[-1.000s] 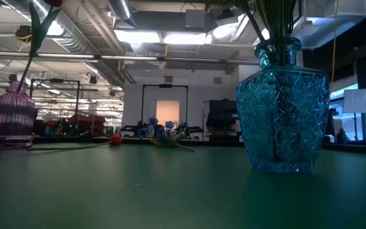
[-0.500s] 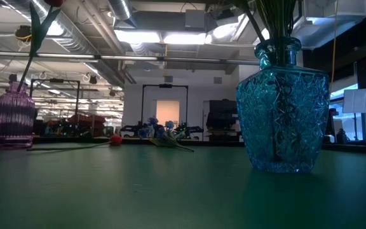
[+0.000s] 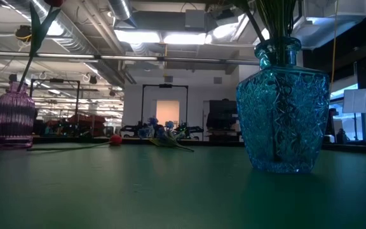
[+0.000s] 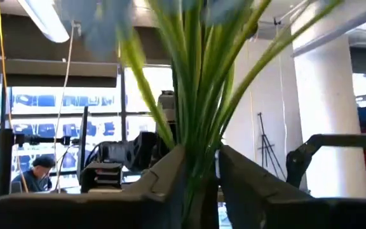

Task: Sort flowers into vase by color
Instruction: Put the left blue flower into the purple vase

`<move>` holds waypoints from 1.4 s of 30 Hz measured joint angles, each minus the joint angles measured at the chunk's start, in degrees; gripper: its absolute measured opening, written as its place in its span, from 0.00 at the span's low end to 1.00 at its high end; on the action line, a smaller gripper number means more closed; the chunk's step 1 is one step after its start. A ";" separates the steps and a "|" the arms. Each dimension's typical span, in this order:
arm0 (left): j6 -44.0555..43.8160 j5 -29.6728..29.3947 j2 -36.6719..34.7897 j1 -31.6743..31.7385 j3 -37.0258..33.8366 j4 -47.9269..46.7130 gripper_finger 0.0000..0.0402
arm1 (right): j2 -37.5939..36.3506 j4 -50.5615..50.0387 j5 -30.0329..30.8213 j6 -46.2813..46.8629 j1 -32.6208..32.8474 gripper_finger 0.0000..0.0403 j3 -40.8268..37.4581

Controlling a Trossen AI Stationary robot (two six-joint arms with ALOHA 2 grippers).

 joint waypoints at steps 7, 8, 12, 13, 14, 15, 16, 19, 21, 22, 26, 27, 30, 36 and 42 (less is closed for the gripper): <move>-1.12 -0.11 0.73 1.12 -0.02 -1.40 0.33 | 0.12 -3.73 -0.06 1.75 0.03 0.02 0.63; -1.45 -0.07 0.73 1.39 -0.02 -1.51 0.34 | 0.12 -3.71 -0.06 1.75 0.03 0.02 0.63; -0.64 0.26 0.69 2.14 -0.02 -4.42 0.38 | 0.12 -3.66 0.17 1.74 0.03 0.04 0.63; 0.22 0.26 0.75 2.23 -0.02 -5.11 0.39 | 0.12 -3.66 0.47 1.73 0.03 0.05 0.63; 0.67 0.26 0.78 2.21 -0.04 -5.20 0.40 | 0.12 -3.64 0.49 1.73 0.03 0.05 0.63; 0.89 0.34 0.98 2.21 -0.04 -4.97 0.41 | 0.12 -3.62 0.53 1.73 0.03 0.04 0.63; 1.36 0.69 1.17 2.21 -0.04 -4.68 0.42 | 0.12 -3.62 0.51 1.73 0.03 0.03 0.63; 2.44 3.86 1.91 2.21 -0.04 -4.68 0.44 | 0.14 -3.59 0.48 1.64 -0.24 0.02 0.63; 2.55 4.29 2.40 2.21 -0.04 -3.55 0.45 | 0.14 -3.42 0.36 1.58 -0.39 0.02 0.63; 2.88 3.42 2.78 2.21 -0.04 -2.23 0.46 | 0.16 -3.37 0.44 1.60 -0.44 0.03 0.63; 5.24 0.67 4.15 2.23 -0.04 3.19 0.47 | 0.16 -3.22 0.42 1.64 -1.03 0.04 0.63; 5.33 0.93 4.34 2.34 -0.04 3.95 0.47 | 0.16 -3.22 0.51 1.65 -1.25 0.04 0.63; 3.26 0.88 4.58 2.63 -0.04 4.68 0.47 | 0.16 -3.22 0.55 1.80 -1.24 0.03 0.63; 0.18 -2.85 4.60 3.76 -0.04 4.61 0.33 | 0.16 -3.72 1.25 1.77 -1.14 0.09 0.63; 1.21 -11.19 3.07 1.80 -0.04 2.02 0.05 | 0.15 -4.14 1.20 1.75 -0.77 0.29 0.53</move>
